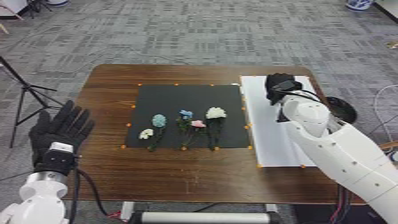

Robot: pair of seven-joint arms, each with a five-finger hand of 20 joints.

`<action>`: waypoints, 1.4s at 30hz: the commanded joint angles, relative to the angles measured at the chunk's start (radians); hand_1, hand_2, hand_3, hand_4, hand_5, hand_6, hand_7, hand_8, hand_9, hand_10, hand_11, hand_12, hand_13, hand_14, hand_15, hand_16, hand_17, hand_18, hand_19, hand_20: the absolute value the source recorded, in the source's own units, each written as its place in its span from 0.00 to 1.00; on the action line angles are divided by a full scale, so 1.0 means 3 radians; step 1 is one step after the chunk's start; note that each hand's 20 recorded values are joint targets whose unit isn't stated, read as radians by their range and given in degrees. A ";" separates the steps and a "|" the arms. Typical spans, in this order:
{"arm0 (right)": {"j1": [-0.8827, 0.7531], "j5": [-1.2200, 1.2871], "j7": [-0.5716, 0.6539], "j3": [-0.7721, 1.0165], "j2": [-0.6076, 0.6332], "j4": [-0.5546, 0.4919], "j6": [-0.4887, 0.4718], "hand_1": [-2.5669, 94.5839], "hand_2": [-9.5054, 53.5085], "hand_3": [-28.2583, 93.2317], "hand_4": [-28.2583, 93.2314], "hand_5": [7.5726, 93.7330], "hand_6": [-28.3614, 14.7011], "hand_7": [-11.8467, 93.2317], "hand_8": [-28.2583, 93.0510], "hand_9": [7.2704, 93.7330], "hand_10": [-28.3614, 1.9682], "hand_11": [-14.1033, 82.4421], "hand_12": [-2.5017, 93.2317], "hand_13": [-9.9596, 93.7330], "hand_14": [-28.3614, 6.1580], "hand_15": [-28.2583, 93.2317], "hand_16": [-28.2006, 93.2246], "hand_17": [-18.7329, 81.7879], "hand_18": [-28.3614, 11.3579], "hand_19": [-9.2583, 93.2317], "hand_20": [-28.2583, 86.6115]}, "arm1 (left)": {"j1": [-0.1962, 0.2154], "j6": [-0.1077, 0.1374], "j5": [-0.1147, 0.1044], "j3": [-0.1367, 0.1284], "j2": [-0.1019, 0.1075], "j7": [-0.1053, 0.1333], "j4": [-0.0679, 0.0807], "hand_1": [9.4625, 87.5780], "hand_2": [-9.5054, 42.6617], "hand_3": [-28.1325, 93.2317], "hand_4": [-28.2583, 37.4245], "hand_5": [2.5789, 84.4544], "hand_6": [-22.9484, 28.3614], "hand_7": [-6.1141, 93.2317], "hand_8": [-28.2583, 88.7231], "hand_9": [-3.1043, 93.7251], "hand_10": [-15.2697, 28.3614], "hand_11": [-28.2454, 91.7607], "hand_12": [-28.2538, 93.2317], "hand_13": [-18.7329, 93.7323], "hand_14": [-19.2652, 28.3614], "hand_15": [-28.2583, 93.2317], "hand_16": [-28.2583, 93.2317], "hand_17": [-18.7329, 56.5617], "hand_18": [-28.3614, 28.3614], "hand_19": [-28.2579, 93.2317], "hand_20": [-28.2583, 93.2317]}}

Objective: Arrange flowers

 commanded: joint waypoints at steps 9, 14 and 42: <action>-0.0118 -0.0108 0.0097 0.0184 0.0120 -0.0286 -0.0230 0.51 0.00 0.91 0.00 0.58 0.65 0.39 0.12 0.59 0.52 0.38 0.28 0.58 0.50 0.70 0.46 0.46 0.16 0.81 0.57 | 0.0037 -0.0027 0.0000 0.0001 -0.0012 -0.0003 -0.0008 0.19 0.49 0.80 0.00 0.46 0.60 0.20 0.16 0.34 0.68 0.39 0.29 0.37 0.72 0.44 0.18 0.16 0.72 0.46 0.31; -0.0140 -0.0124 0.0208 0.0186 0.0137 -0.0218 -0.0356 0.46 0.00 0.91 0.00 0.51 0.60 0.30 0.12 0.50 0.50 0.30 0.20 0.54 0.44 0.70 0.41 0.45 0.14 0.85 0.60 | 0.0027 -0.0033 0.0011 0.0017 -0.0015 -0.0047 -0.0002 0.20 0.49 0.80 0.00 0.46 0.60 0.20 0.16 0.34 0.68 0.39 0.29 0.37 0.73 0.44 0.18 0.16 0.72 0.46 0.31; -0.0925 0.0120 0.0090 0.0467 0.0164 -0.1213 0.0079 0.65 0.00 0.81 0.00 0.75 0.72 0.56 0.29 0.90 0.73 0.34 0.60 0.73 0.61 0.68 0.66 0.53 0.13 0.88 0.63 | 0.0102 -0.0026 -0.0003 -0.0016 -0.0019 -0.0005 -0.0015 0.19 0.49 0.80 0.00 0.46 0.60 0.20 0.16 0.34 0.69 0.40 0.29 0.37 0.73 0.44 0.18 0.16 0.72 0.46 0.31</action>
